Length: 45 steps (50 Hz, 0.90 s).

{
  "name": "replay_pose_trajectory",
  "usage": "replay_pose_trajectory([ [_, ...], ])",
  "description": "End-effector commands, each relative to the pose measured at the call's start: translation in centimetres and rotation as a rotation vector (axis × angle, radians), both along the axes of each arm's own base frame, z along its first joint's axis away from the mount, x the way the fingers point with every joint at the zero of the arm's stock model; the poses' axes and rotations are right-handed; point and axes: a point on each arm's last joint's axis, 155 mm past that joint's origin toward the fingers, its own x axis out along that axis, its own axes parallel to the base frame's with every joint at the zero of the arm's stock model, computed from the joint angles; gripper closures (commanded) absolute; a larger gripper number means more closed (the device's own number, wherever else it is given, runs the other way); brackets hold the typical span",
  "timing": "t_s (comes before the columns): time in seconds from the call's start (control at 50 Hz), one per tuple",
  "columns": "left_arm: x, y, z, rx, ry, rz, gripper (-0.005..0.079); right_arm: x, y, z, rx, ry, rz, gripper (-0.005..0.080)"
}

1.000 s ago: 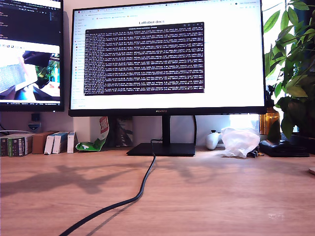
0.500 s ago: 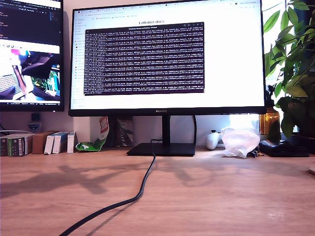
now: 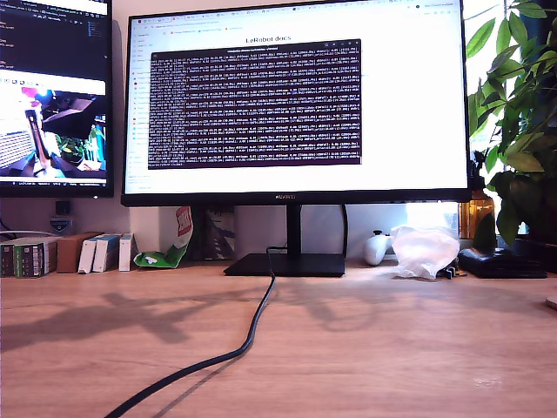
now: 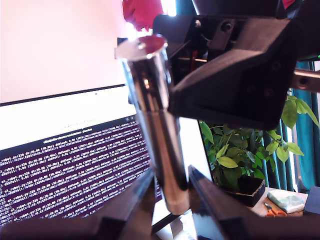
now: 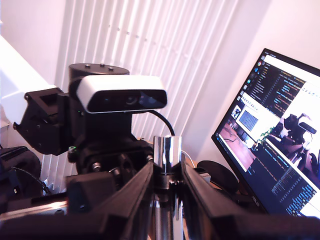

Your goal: Pick the metallic laser pointer with your right arm, pass it to your left arm, then place it down to the left side of the table

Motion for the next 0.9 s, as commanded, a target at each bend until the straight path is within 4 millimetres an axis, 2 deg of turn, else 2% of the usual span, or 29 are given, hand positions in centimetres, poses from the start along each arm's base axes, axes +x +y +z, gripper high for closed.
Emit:
replay_pose_trajectory([
  [0.0,0.4,0.0,0.2,0.001,-0.007,0.006,0.0772,-2.2,0.6,0.9,0.012,-0.002,0.049,0.0765],
  [0.22,0.4,0.0,0.2,0.002,-0.006,0.007,0.0764,-2.2,0.6,0.7,0.004,0.007,0.049,0.0749],
  [0.3,0.4,0.0,0.2,0.004,-0.011,0.009,0.0764,-2.2,0.6,0.7,0.005,0.005,0.049,0.0664],
  [0.44,0.4,0.0,0.4,0.015,-0.037,0.015,0.0764,-2.1,0.6,0.7,0.002,0.013,0.043,0.0453],
  [0.52,0.4,0.0,0.5,0.013,-0.042,0.016,0.0764,-2.0,0.7,0.8,0.001,0.030,0.037,0.0410],
  [0.72,0.7,0.5,0.4,0.034,-0.064,0.045,0.0764,-1.9,0.5,0.8,-0.004,0.052,0.031,0.0395],
  [0.88,1.8,1.9,-0.4,0.071,-0.054,0.100,0.0764,-0.6,-0.5,0.0,-0.041,0.094,-0.002,0.0395],
])
